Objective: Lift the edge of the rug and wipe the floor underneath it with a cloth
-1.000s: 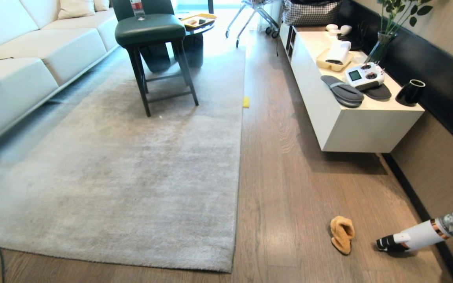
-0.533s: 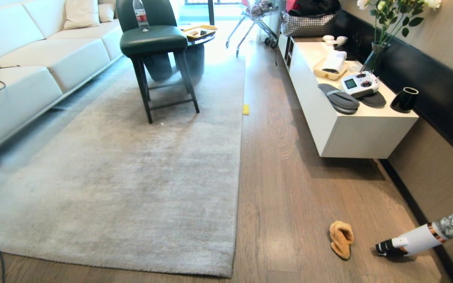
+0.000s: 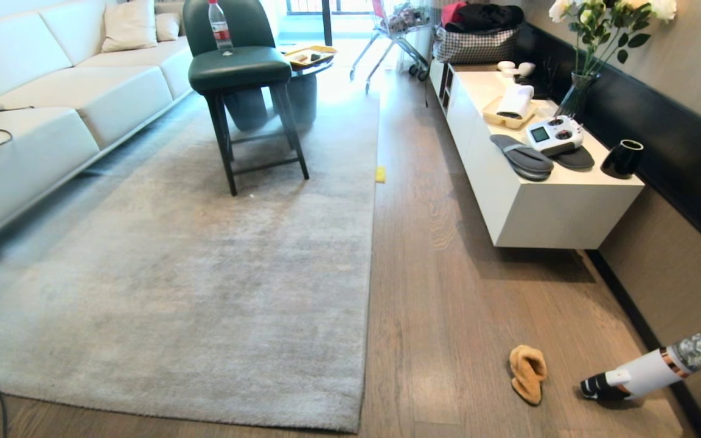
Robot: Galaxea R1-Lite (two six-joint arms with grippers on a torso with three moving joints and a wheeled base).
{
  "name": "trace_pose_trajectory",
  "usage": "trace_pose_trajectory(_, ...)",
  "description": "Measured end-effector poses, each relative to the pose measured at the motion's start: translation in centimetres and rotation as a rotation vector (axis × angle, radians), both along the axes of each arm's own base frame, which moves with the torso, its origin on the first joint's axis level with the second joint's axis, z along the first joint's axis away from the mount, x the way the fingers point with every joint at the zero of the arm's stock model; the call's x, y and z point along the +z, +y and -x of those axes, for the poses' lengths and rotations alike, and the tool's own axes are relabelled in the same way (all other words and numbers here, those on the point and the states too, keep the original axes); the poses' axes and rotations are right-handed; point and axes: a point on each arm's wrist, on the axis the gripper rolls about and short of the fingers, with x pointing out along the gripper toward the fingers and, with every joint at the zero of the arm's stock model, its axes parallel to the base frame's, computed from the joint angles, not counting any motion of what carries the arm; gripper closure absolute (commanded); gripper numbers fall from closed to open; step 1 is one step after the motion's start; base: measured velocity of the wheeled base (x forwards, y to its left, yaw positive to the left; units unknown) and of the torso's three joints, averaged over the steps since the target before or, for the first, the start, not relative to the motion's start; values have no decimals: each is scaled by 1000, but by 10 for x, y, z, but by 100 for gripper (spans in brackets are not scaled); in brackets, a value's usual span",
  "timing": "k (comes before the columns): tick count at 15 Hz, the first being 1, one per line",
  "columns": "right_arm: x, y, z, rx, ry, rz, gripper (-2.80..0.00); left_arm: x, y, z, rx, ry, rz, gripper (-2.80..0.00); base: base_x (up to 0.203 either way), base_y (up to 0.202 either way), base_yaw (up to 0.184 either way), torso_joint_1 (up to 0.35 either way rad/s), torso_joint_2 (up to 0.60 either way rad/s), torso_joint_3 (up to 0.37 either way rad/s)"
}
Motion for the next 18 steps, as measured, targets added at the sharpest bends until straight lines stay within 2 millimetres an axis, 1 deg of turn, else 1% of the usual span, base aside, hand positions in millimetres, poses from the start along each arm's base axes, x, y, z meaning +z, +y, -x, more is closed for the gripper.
trace_pose_trajectory(12,0,0,0,2,3,7,0,0,0,0,-1,0,0,0,0,0,0,0,0,0)
trace_pose_trajectory(14,0,0,0,2,4,10,0,0,0,0,0,0,0,0,0,0,0,-34,-168,-219)
trace_pose_trajectory(18,0,0,0,2,3,10,0,0,0,0,0,0,0,0,0,0,0,-35,-363,-410)
